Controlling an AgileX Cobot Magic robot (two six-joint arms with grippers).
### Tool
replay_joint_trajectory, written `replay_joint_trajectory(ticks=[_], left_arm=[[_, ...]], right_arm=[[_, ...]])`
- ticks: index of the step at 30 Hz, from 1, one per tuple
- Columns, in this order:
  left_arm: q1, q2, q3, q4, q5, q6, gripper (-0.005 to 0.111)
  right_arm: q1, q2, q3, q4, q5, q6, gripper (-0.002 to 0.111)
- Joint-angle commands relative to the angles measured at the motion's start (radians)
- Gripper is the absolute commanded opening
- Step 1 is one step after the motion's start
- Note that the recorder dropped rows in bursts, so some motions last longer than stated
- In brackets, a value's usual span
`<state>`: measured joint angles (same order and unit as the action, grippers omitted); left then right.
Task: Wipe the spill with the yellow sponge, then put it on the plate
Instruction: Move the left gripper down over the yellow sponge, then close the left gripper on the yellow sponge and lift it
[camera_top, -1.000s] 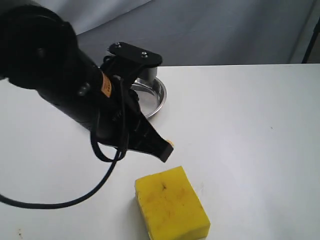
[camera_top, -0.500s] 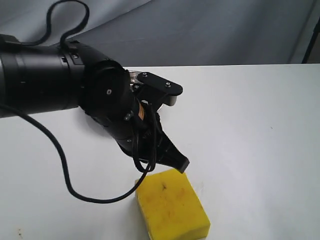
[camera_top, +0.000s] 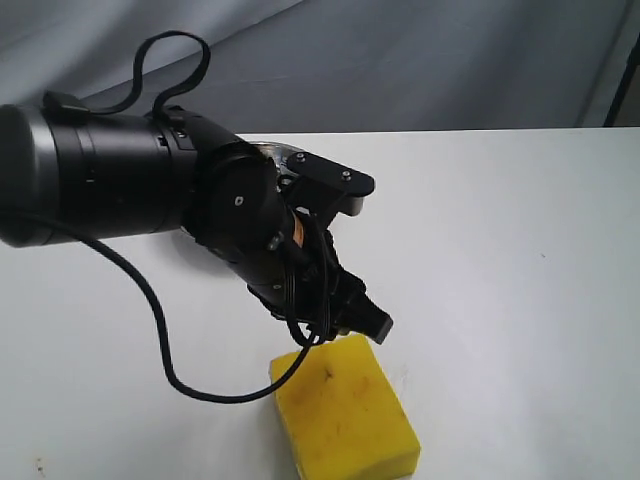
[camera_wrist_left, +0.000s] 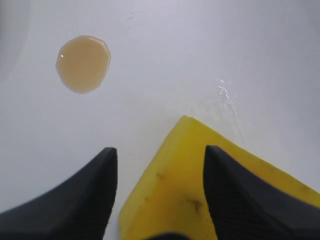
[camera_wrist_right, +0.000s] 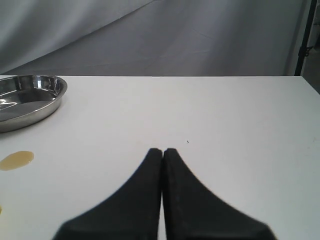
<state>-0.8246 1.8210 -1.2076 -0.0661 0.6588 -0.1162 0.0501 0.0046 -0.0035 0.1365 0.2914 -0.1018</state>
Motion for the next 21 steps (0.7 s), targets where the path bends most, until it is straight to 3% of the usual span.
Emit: replay_joint_trajectory(ticks=[1,8,16,18,21], left_arm=[[-0.006,0.031,-0.007,-0.056,-0.005,-0.010,0.052],[-0.006,0.089,-0.007,-0.028,0.077,0.047,0.052],[-0.006,0.112,-0.007,-0.034,0.076,0.047,0.052],[-0.006,0.112,-0.007,-0.034,0.077,0.047,0.037],[-0.006,0.112,-0.009,-0.028,0.075,0.048,0.000]], right_arm=[[0.000,-0.005,0.004,0.006,-0.016,0.004,0.000],[0.000,-0.005,0.004,0.006,-0.016,0.004,0.000],[0.000,-0.005,0.004,0.006,-0.016,0.004,0.000],[0.000,-0.005,0.004,0.006,-0.016,0.004,0.000],[0.000,-0.005,0.004,0.006,-0.016,0.004,0.000]])
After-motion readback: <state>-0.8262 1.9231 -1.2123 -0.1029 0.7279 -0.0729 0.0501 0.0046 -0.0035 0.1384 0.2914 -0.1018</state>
